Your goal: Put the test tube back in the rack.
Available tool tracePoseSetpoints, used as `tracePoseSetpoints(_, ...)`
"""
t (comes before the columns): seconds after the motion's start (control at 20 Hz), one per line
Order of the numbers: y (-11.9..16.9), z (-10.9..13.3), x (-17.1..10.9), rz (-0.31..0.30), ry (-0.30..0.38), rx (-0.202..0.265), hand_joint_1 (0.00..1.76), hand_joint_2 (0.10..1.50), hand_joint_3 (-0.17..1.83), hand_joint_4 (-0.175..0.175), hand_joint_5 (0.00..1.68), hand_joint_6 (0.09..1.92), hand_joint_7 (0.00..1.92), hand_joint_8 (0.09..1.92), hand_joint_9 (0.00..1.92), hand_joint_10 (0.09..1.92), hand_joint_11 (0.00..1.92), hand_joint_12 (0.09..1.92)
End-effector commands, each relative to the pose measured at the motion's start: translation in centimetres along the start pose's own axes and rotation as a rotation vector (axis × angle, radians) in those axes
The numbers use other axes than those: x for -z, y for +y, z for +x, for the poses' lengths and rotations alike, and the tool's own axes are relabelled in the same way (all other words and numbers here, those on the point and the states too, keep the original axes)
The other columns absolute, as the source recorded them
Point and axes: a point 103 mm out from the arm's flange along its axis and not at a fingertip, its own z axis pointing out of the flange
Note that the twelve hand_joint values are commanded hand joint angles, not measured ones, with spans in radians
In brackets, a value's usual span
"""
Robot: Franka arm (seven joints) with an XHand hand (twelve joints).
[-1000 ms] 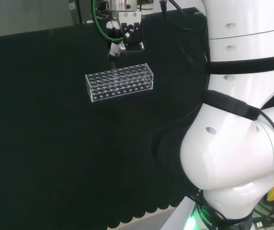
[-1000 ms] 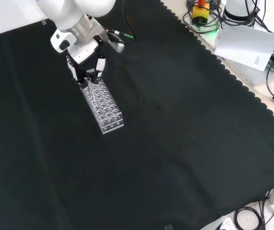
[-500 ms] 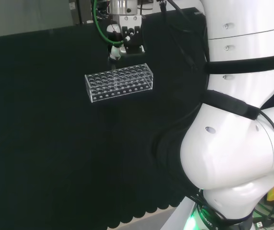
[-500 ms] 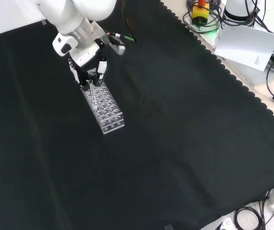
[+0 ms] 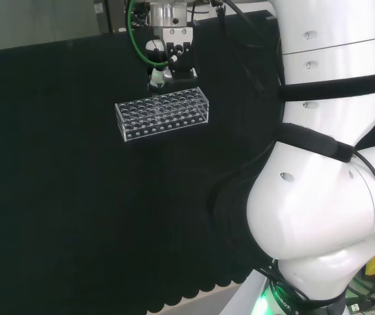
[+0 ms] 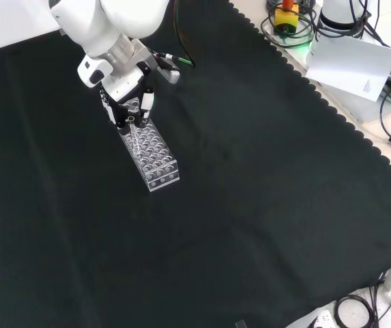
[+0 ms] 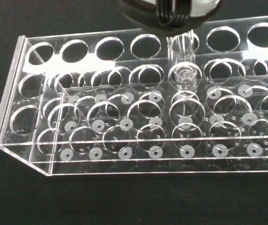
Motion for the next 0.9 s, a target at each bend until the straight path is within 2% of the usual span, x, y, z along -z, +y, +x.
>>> tracePoseSetpoints(0.05, 0.2, -1.4, 0.0, 0.083, 0.046, 0.009, 1.41, 1.01, 0.0, -0.175, 1.25, 0.21, 1.23, 0.96, 1.17, 0.68, 1.03, 1.07)
tracePoseSetpoints(0.1, 0.3, -1.6, 0.0, 0.117, 0.053, 0.013, 1.38, 1.03, -0.06, -0.175, 1.29, 0.19, 1.27, 0.86, 1.22, 0.72, 1.01, 1.09)
tracePoseSetpoints(0.15, 0.4, -1.7, 0.0, 0.139, 0.054, 0.019, 1.31, 1.04, -0.11, -0.175, 1.31, 0.26, 1.29, 0.8, 1.25, 0.73, 0.94, 1.14)
tracePoseSetpoints(0.2, 0.3, -1.7, 0.0, 0.154, 0.058, 0.024, 1.26, 1.02, -0.14, -0.154, 1.22, 0.34, 1.21, 0.79, 1.22, 0.74, 0.86, 1.2)
tracePoseSetpoints(0.35, 0.3, -1.6, 0.3, 0.165, 0.069, 0.037, 1.15, 0.95, -0.17, -0.025, 0.8, 0.53, 0.76, 0.86, 0.94, 0.79, 0.59, 1.36)
tracePoseSetpoints(0.5, 0.2, -1.6, 0.7, 0.159, 0.081, 0.05, 1.08, 0.91, -0.17, 0.04, 0.51, 0.47, 0.35, 0.87, 0.63, 0.86, 0.38, 1.48)
tracePoseSetpoints(0.65, 0.1, -1.6, 1.3, 0.147, 0.087, 0.057, 1.05, 0.9, -0.17, 0.058, 0.45, 0.35, 0.14, 0.88, 0.42, 0.95, 0.25, 1.53)
tracePoseSetpoints(0.9, -1.4, -1.2, 3.3, 0.076, 0.098, 0.095, 1.04, 0.89, -0.17, 0.068, 0.44, 0.26, 0.06, 0.89, 0.34, 0.98, 0.17, 1.56)
